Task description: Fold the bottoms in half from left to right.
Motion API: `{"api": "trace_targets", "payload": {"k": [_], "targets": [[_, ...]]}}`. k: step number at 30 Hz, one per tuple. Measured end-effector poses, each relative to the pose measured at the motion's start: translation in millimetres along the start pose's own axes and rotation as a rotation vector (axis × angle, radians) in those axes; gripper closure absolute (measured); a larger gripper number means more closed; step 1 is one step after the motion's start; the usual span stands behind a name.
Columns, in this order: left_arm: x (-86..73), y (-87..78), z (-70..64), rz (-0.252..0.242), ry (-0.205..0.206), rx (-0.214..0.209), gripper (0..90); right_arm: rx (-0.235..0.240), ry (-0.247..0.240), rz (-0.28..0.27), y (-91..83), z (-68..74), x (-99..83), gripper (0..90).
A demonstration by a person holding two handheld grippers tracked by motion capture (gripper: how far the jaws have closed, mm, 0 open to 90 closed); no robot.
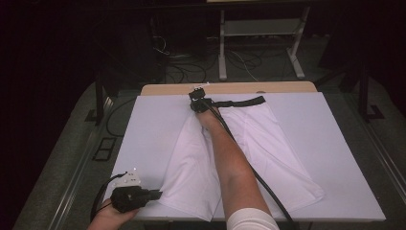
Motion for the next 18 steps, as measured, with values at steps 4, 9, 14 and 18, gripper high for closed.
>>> {"api": "trace_targets", "payload": {"k": [4, 9, 14, 18], "targets": [[3.4, -0.9, -3.6, -0.025, 0.014, -0.017, 87.6, 0.012, -0.003, -0.019, -4.1, -2.1, 3.9, 84.2], [14.0, 1.2, -15.2, -0.057, 0.058, -0.047, 87.6, 0.033, 0.0, -0.044, -12.2, -8.0, 11.1, 84.1], [23.4, 0.9, -23.6, -0.104, 0.082, -0.071, 87.6, 0.059, 0.011, -0.071, -22.2, -15.9, 16.9, 84.1], [27.8, 3.2, -28.8, -0.113, 0.097, -0.084, 87.6, 0.076, 0.001, -0.092, -27.9, -19.8, 19.5, 84.1]]}}
Point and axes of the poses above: each handheld gripper's, and its own axes: y roughly forward along the jaws, x roughly out of its top, z roughly to its left, the point moved 5 cm from there along y, roughly forward along the jaws, and after that the axes turned 11 degrees about -x, right-handed, at the moved point
